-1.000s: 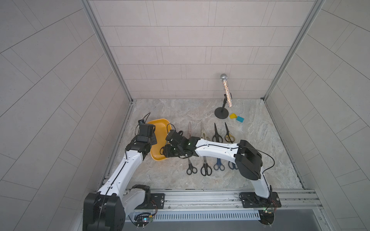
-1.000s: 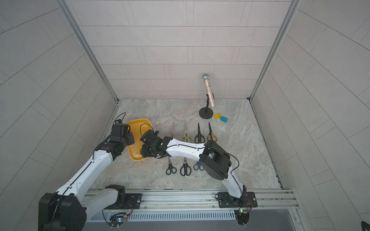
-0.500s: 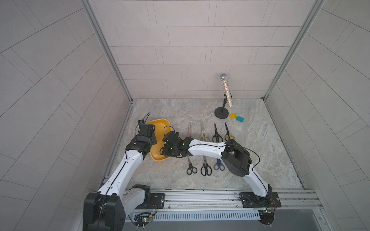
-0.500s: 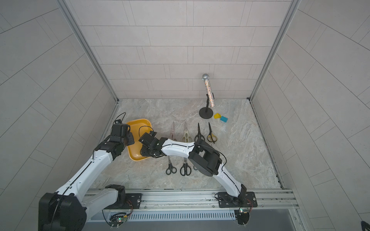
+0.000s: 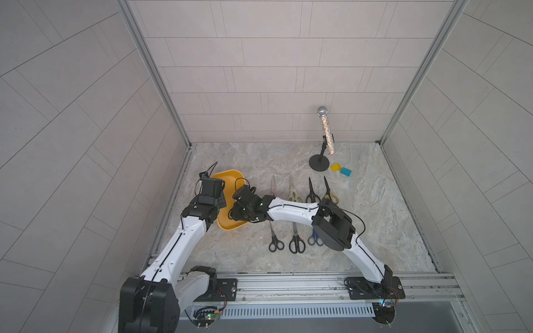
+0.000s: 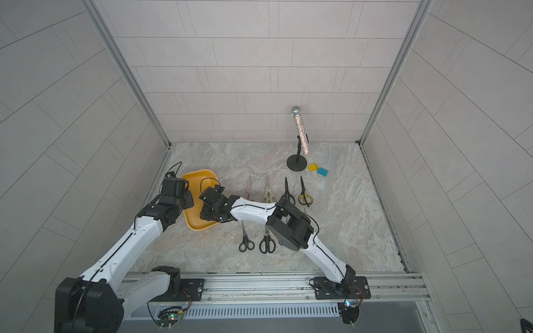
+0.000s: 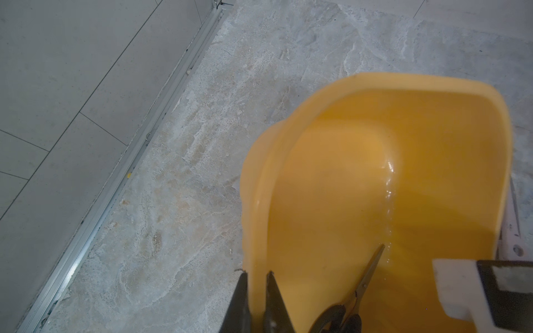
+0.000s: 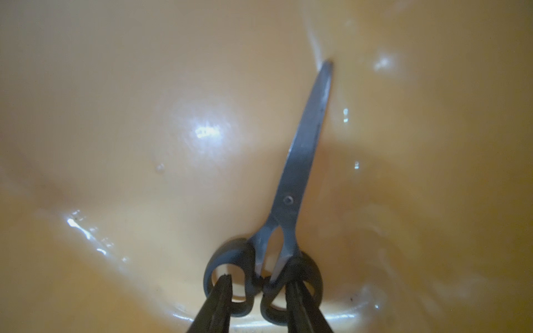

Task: Take the scissors out of the storage box
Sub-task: Pick up the scissors from the storage box.

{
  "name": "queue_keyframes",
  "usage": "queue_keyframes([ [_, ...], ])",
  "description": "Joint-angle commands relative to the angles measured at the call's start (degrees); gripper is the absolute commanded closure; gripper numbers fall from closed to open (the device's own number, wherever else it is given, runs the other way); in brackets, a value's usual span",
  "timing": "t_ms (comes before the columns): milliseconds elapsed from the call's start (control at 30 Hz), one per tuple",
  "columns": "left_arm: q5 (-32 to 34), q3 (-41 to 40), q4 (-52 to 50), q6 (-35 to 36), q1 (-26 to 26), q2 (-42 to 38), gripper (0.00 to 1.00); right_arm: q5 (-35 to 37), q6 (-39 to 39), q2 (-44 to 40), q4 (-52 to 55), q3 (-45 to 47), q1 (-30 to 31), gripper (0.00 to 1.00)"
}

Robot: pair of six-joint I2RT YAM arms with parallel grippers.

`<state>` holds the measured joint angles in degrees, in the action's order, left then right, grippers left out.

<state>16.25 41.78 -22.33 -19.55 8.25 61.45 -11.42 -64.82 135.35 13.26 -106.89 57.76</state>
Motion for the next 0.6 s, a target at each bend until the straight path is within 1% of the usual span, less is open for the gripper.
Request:
queue_keyframes([
  [0, -1.18, 0.85, -1.49, -0.43, 1.25, -1.06, 1.0, 1.14, -1.14, 4.04, 1.73, -0.87, -0.8, 0.64],
  [100, -0.66, 0.87, -1.49, -0.4, 1.75, -1.23, 1.0, 1.14, -1.71, 5.59, 2.3, -2.14, -0.8, 0.64],
  [133, -0.46, 0.87, -1.53, -0.24, 1.74, -1.26, 1.0, 1.14, -1.88, 5.95, 2.3, -2.31, -0.8, 0.66],
  [267, -0.02, 0.85, -1.4, -0.09, 1.75, -1.09, 1.0, 1.56, -1.43, 6.26, 2.12, -2.53, -0.8, 0.81],
  [400, 0.84, 0.97, -1.32, 0.21, 1.71, -0.73, 1.0, 2.02, 0.32, 5.38, 1.99, -2.35, -0.89, 0.9],
  [567, 2.16, 1.08, -1.23, 0.74, 1.68, 0.2, 1.0, 0.26, 1.01, 1.89, -0.03, -0.54, -1.74, 0.91],
])
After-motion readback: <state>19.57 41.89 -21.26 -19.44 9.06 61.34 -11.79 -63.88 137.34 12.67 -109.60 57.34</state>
